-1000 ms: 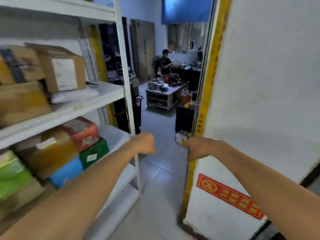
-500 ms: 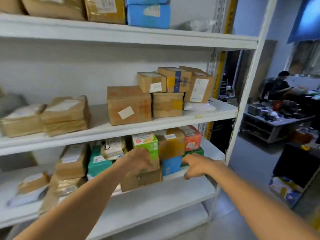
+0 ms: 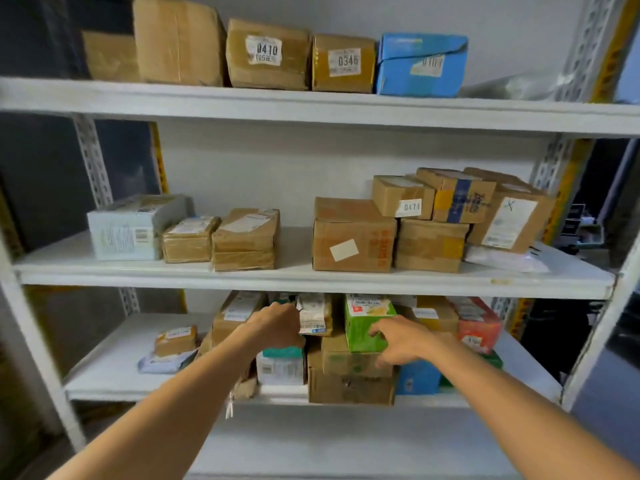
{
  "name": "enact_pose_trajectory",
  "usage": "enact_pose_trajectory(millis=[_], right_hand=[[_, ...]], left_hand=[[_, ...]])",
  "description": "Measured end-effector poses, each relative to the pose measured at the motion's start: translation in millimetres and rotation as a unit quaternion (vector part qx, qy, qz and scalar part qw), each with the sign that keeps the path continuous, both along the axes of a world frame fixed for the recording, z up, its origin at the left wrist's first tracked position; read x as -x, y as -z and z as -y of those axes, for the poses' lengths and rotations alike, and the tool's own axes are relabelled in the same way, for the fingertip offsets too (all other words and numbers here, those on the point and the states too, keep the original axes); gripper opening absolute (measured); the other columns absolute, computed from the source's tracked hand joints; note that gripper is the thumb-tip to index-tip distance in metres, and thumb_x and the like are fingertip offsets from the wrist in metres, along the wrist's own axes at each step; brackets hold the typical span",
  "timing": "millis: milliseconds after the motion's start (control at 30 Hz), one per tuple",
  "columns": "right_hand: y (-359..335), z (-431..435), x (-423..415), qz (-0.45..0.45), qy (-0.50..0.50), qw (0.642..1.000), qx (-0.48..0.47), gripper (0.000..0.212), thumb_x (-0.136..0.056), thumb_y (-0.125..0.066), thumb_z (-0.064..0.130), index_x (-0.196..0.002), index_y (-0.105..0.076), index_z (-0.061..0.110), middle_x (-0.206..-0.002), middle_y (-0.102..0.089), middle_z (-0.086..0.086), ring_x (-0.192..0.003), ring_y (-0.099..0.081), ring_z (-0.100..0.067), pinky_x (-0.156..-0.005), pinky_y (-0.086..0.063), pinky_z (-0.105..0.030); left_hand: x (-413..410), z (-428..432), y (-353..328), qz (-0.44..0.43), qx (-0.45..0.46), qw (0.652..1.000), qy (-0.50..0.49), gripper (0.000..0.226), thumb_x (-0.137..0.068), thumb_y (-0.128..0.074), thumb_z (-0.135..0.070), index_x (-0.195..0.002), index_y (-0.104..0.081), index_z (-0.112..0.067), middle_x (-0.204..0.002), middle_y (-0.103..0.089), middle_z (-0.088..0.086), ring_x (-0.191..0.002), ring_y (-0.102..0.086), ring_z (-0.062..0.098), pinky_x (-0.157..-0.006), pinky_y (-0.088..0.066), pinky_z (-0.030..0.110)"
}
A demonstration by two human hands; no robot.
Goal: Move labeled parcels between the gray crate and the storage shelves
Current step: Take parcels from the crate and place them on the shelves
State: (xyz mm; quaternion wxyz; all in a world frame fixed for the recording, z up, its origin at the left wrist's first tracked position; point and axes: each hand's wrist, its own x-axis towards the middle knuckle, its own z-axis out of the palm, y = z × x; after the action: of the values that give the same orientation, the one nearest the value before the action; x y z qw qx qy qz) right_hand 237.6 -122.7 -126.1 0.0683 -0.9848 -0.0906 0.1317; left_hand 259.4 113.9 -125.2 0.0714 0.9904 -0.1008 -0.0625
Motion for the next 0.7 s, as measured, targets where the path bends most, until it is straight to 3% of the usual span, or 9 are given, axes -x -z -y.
enact_pose_trajectory(millis=[167, 367, 567, 700], right_hand=[[-19.5, 25.2, -5.5, 0.044, 0.010, 0.999, -0.004, 0.072, -0.082, -0.071, 0.031, -0.145, -0.038, 0.022, -0.141, -0.041, -0.006, -0.122, -0.049, -0.023, -0.093, -0.044, -0.032], [-47.7, 53.3, -19.6, 0.094, 0.027, 0.995, -0.012, 0.065, -0.081, -0.070, 0.036, -0.138, -0.045, 0.022, -0.135, -0.048, -0.003, -0.114, -0.054, -0.021, -0.090, -0.050, -0.035], [-75.9, 61.8, -48.2, 0.151, 0.053, 0.986, -0.049, 0.071, -0.086, -0.067, 0.031, -0.147, -0.034, 0.013, -0.143, -0.046, -0.007, -0.126, -0.049, -0.022, -0.099, -0.045, -0.036], [-77.1, 56.5, -69.1, 0.167, 0.083, 0.977, -0.100, 0.071, -0.088, -0.067, 0.032, -0.146, -0.032, 0.012, -0.147, -0.042, -0.009, -0.132, -0.044, -0.024, -0.104, -0.042, -0.038]], left_hand=[[-14.2, 21.8, -13.4, 0.026, -0.004, 1.000, 0.008, 0.036, -0.088, -0.064, -0.038, -0.118, -0.064, -0.017, -0.117, -0.062, 0.005, -0.101, -0.060, 0.020, -0.080, -0.050, 0.027], [-34.1, 47.4, -39.4, 0.106, 0.048, 0.993, -0.018, 0.041, -0.084, -0.068, -0.041, -0.120, -0.059, -0.021, -0.111, -0.064, 0.001, -0.089, -0.060, 0.017, -0.067, -0.045, 0.026], [-63.1, 50.1, -64.0, 0.156, 0.062, 0.985, -0.043, 0.048, -0.081, -0.070, -0.040, -0.124, -0.057, -0.024, -0.118, -0.065, -0.001, -0.098, -0.064, 0.019, -0.082, -0.055, 0.032], [-88.1, 47.0, -73.4, 0.198, 0.112, 0.972, -0.065, 0.059, -0.078, -0.074, -0.042, -0.128, -0.053, -0.019, -0.119, -0.065, 0.004, -0.101, -0.064, 0.024, -0.083, -0.055, 0.036]])
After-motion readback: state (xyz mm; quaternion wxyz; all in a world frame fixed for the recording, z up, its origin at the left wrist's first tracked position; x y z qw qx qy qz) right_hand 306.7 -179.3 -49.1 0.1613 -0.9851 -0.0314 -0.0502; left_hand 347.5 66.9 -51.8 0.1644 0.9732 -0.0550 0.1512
